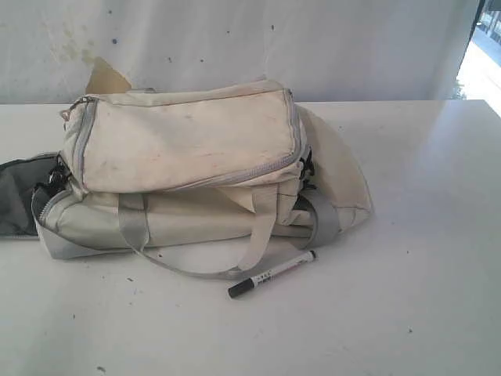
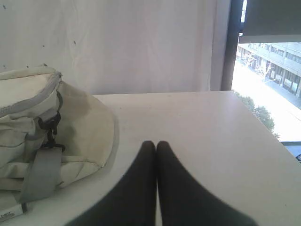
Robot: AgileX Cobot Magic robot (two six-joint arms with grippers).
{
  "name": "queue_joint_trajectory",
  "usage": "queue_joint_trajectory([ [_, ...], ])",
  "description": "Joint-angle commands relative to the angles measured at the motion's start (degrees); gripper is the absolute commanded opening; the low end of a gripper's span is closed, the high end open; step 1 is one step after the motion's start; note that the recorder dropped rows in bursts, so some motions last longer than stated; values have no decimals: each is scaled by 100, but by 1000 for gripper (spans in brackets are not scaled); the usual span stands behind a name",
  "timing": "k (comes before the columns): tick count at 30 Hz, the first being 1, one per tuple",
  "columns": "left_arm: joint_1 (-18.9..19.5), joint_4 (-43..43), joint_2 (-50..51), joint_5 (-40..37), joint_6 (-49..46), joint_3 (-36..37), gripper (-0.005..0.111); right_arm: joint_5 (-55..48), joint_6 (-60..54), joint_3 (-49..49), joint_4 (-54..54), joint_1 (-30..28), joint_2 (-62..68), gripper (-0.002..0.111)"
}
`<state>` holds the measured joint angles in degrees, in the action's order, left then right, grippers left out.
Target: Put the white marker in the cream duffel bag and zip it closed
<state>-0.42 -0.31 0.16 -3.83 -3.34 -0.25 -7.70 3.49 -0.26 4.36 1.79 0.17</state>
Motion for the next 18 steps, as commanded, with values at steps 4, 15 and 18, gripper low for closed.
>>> queue_joint_trajectory([
  [4, -29, -27, -16, 79, 12, 25, 0, 7, 20, 26, -7, -16, -17, 0],
  [15, -29, -27, -16, 105, 12, 25, 0, 7, 20, 26, -7, -16, -17, 0],
  [18, -29, -27, -16, 352, 12, 25, 0, 65, 20, 26, -7, -16, -17, 0],
])
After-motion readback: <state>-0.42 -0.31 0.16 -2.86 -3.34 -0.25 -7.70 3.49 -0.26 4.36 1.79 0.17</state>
